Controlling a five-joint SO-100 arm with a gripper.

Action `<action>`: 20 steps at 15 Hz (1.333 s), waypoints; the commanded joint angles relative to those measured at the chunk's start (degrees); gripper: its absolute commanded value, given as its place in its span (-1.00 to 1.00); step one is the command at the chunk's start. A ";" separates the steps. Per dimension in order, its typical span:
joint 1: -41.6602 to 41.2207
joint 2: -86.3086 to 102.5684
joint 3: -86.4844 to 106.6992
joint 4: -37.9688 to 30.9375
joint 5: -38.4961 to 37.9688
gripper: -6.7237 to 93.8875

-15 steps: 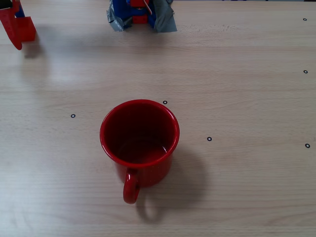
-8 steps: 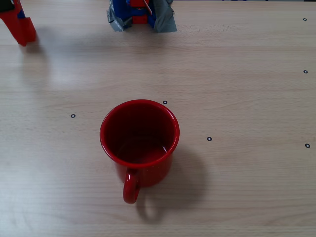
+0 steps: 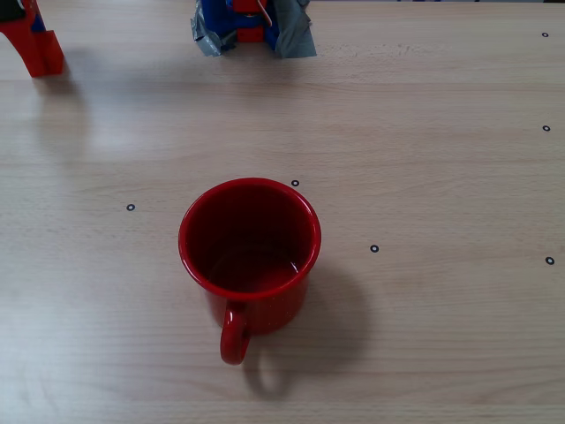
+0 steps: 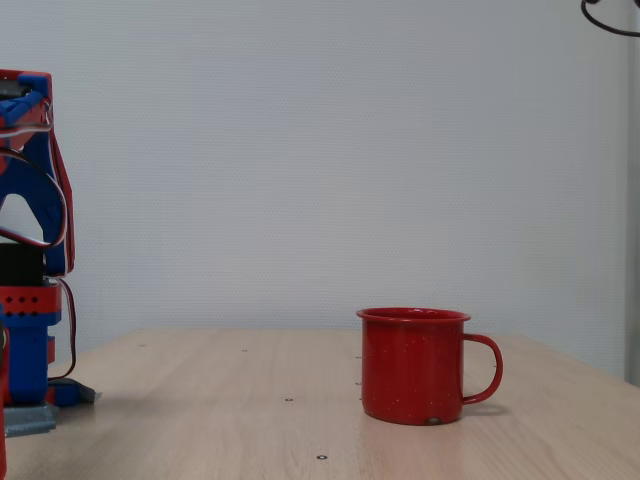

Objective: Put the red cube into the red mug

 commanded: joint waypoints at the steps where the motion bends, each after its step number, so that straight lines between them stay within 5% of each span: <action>1: 1.49 3.08 -3.25 2.02 0.88 -0.86; 8: -1.67 7.56 -21.36 18.72 8.53 -0.86; 20: -12.66 24.08 -26.10 25.14 34.54 -0.86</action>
